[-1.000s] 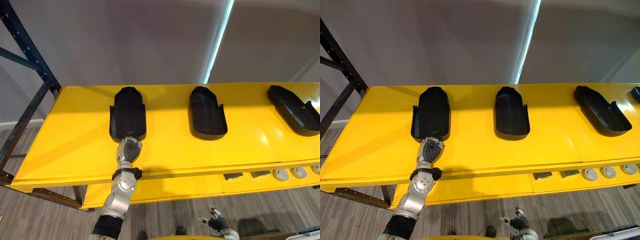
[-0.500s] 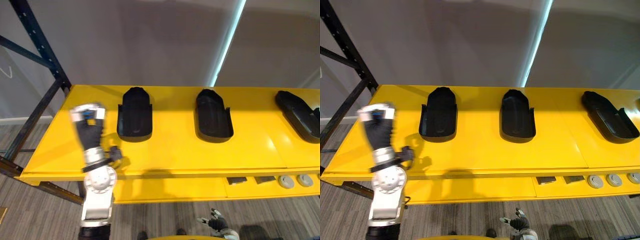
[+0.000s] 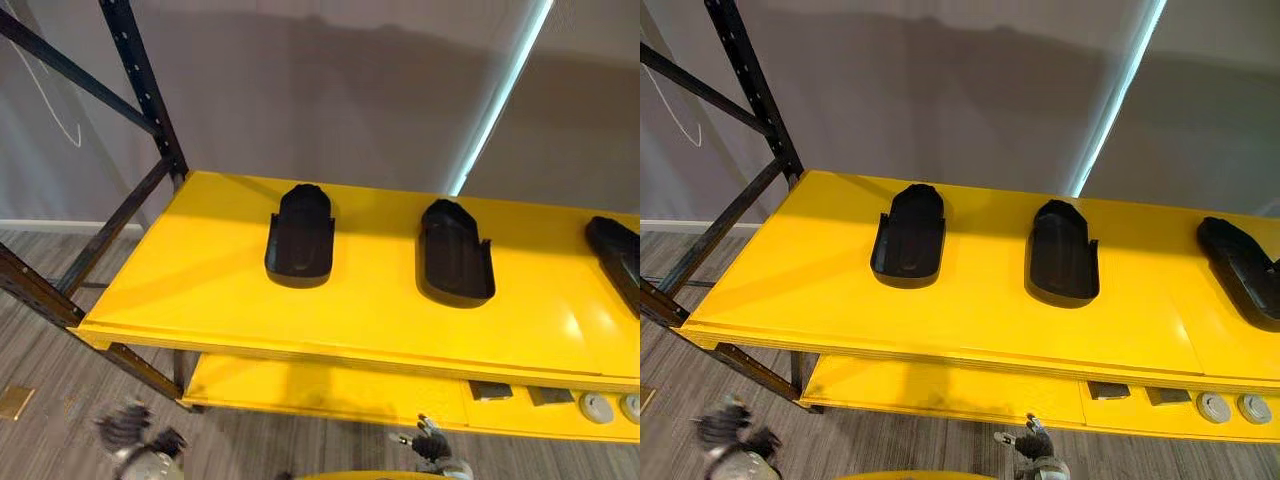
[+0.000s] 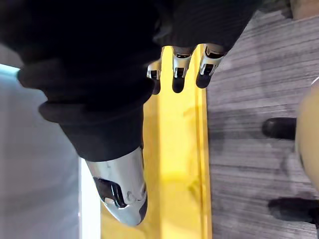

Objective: Walk over and take plastic housings, then place them on the shelf

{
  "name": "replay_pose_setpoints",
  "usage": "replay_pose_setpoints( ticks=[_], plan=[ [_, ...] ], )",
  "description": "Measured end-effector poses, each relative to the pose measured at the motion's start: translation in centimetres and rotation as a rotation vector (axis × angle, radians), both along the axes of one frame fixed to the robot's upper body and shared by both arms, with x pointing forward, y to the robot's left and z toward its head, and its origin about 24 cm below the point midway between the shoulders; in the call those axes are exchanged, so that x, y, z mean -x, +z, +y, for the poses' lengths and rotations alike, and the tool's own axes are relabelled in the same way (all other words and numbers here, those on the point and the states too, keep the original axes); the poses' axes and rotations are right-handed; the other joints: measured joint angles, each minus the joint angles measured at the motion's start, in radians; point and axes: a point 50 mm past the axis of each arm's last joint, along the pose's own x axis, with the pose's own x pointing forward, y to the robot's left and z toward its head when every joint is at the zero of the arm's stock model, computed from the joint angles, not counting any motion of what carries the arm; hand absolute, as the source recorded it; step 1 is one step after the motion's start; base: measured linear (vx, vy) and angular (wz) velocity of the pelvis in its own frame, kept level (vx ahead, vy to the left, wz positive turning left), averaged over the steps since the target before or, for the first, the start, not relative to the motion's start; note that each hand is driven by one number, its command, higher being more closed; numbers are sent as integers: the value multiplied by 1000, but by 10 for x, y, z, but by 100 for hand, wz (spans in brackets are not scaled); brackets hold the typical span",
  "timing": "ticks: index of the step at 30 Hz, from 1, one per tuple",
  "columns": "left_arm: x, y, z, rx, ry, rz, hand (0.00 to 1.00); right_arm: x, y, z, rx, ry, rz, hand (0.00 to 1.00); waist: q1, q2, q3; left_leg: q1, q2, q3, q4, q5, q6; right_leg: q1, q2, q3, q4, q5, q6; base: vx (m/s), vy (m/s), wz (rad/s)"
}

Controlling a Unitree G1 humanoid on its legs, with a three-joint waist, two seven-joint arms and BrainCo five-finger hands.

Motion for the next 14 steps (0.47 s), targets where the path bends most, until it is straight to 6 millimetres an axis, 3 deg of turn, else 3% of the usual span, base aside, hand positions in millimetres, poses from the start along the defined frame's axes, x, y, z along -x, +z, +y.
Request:
replay_pose_setpoints(
  ticks=[4,8,14],
  plan=[
    [16,-33,-27,133,-117,156,0,-3,2,-1,5,-5,-17,0,-2,0,-3,6,-6,13,0,-11,2,-3,-6,10,7,-4,5,-18,24,-9],
    [23,-48,-40,187,-164,233,0,6,0,-6,11,-31,8,0,-3,16,-3,7,-12,27,-1,-16,6,-11,-13,20,14,-8,10,0,21,-8],
    [20,-57,-54,204,-287,301,0,7,-2,-14,50,-50,30,0,-3,31,0,12,-14,39,0,-12,12,-11,-11,37,9,-8,10,20,0,-7]
  ],
)
